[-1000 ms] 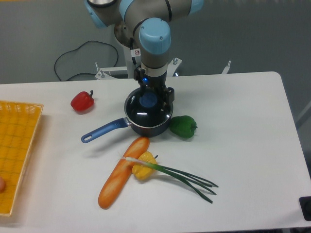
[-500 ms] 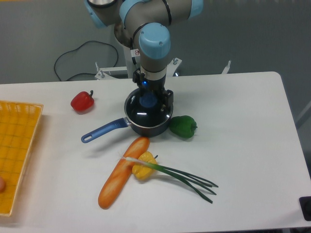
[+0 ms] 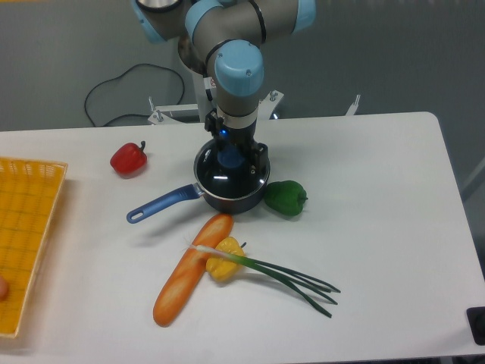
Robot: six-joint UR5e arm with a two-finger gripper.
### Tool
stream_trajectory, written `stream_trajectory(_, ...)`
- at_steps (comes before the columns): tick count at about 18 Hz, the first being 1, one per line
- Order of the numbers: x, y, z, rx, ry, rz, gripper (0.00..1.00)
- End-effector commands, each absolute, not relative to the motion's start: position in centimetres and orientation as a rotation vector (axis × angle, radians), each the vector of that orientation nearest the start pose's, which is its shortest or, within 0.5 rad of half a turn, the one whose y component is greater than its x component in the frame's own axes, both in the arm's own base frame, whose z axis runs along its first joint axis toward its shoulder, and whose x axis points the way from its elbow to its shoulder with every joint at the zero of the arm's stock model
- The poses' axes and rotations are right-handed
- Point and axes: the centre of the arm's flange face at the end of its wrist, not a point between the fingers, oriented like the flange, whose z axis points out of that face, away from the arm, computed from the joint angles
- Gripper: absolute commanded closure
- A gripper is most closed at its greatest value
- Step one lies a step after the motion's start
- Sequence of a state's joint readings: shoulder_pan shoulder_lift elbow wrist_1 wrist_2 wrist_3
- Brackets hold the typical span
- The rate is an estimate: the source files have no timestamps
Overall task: Open the lid
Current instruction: 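Close the gripper around the blue lid knob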
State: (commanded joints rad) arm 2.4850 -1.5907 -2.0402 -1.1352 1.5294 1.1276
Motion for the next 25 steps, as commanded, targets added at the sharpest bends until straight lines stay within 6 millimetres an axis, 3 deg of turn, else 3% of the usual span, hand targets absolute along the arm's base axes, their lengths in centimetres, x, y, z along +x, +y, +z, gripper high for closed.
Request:
stream_trajectory(5, -26.86, 39.06, 29.48, -3.126, 0.306, -0.114, 0.0)
stream_trajectory(25, -26.9, 39.06, 29.08, -3.128, 0.394, -0.123, 0.0)
